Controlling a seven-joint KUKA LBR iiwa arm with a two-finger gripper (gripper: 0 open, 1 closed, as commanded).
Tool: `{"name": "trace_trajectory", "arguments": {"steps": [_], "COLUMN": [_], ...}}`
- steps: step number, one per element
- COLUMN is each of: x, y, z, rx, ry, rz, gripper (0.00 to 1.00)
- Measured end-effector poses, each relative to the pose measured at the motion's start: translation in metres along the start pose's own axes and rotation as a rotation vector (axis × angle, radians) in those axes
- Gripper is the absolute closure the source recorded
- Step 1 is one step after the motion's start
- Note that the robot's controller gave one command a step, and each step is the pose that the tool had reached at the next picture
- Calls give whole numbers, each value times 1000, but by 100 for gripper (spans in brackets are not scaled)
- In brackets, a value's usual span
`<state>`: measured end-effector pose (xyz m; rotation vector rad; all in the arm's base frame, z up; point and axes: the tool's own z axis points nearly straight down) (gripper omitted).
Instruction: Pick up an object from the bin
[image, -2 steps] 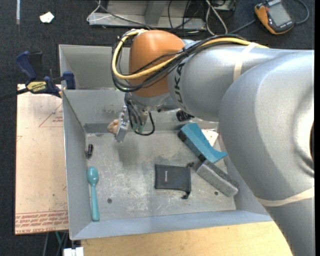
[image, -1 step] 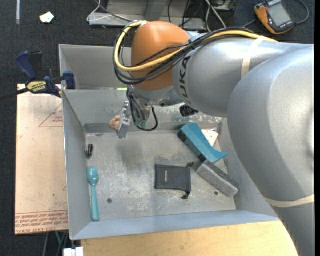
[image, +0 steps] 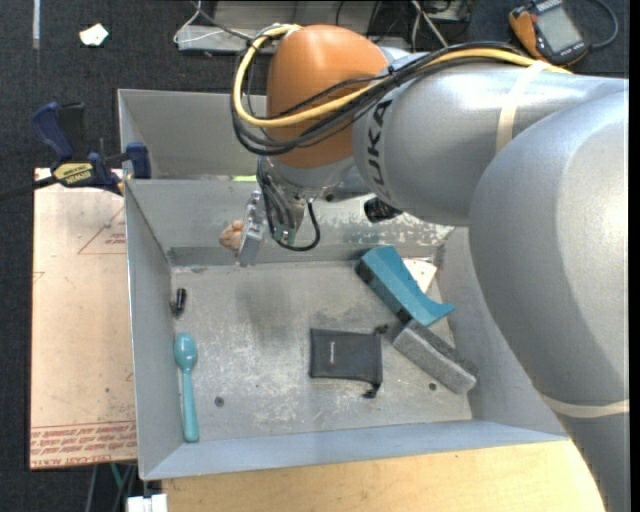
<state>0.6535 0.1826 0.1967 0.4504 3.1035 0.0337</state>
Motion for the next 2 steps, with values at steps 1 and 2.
{"name": "trace_trajectory", "arguments": {"steps": [1, 2], "x": [0, 0], "y": [0, 0], "z": [-6, -14], "rx": [0, -1], "ry": [1, 0], "rz": [0, 0], "gripper": [100, 100]}}
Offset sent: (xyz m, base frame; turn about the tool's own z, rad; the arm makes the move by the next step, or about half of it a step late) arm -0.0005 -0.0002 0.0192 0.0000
